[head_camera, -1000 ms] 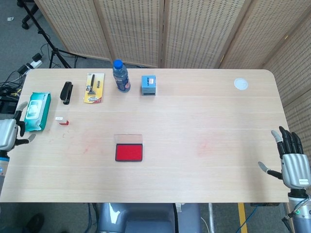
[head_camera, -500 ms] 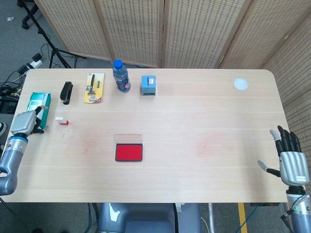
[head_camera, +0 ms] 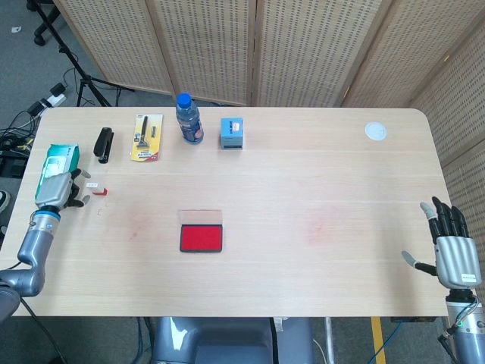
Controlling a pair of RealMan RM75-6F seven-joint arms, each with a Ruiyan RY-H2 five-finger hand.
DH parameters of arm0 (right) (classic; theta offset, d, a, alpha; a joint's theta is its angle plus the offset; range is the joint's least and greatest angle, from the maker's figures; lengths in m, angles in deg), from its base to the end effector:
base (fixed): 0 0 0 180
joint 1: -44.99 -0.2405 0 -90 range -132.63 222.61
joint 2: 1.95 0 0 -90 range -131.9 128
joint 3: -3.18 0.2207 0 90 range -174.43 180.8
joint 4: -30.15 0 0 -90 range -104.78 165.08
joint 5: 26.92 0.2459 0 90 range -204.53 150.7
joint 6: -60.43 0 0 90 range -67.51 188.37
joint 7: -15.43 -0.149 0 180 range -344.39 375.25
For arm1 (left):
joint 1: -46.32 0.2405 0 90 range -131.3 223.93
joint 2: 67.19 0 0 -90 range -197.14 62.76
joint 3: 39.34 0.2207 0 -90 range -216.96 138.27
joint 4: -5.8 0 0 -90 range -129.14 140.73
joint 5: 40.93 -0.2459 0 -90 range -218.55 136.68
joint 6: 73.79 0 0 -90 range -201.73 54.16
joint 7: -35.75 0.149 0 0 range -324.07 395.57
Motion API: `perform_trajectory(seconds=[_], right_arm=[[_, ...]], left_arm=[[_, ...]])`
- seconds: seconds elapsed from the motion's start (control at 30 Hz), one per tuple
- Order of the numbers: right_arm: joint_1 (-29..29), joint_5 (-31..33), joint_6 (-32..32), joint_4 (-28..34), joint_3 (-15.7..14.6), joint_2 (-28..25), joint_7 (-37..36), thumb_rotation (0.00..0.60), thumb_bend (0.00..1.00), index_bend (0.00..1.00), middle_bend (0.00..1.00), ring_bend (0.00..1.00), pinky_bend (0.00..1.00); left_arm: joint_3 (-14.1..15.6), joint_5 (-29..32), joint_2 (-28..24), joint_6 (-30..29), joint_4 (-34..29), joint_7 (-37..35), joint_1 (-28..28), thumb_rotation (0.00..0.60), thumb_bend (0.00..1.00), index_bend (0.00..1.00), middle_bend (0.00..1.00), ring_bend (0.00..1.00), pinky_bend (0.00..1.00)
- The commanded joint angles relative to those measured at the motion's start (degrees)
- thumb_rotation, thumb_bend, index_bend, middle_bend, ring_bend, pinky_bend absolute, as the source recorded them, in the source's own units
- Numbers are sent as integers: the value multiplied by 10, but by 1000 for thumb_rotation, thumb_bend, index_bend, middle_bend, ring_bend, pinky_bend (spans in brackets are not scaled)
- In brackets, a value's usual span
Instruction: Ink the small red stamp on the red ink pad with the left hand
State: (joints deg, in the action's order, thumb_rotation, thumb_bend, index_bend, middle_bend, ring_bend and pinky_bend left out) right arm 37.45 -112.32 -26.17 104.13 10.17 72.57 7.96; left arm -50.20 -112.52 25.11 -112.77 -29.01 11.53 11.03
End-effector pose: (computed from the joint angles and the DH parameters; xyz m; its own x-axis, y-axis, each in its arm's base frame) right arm -0.3245 -0.2210 0.1076 0.3893 0.1246 0.9127 -0.9189 -0.0162 0.3941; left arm -0.3604 0.4041 0.0570 0.2863 0.2590 0.9225 0.9280 0.1647 -0.3343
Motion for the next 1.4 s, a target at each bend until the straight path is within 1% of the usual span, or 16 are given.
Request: perform_trajectory(seconds=[0.03,0.13,0.27,0.57,0.97,1.03,1.17,1.4], right_arm=[[-1,2,3,-2,1,0,-2,600,40,0,0,0,0],[-2,4,6,-3,1,1,-4,600,40,0,0,0,0],[-3,4,10,-4,-1,1,-4,600,40,0,0,0,0],[-3,7,12,-7,-1,3,-3,600,40,0,0,0,0],[-4,11,16,-11,0,4,-7,600,40,0,0,0,0],[-4,12,18,-13,0,4,-8,600,40,0,0,0,0],[-5,14,19,-15,1,5,-8,600,40,0,0,0,0],[-5,17,21,-16,2,5,-12,600,41,0,0,0,0]], left_arm=[[-5,4,17,4,26,-3,-7,600,319,359,1000,1000,991],[-5,3,27,10,42,-8,-11,600,320,365,1000,1000,990],[-2,0,39,20,58,-13,-16,600,322,409,1000,1000,991],[-4,-5,59,16,89,-29,-21,600,353,411,1000,1000,990],[-5,-7,84,35,131,-40,-32,600,355,430,1000,1000,990],[-7,-6,87,40,137,-40,-35,600,356,442,1000,1000,990],[-11,-4,94,44,147,-41,-39,600,361,495,1000,1000,991],[-13,-3,102,51,161,-44,-42,600,383,525,1000,1000,990]])
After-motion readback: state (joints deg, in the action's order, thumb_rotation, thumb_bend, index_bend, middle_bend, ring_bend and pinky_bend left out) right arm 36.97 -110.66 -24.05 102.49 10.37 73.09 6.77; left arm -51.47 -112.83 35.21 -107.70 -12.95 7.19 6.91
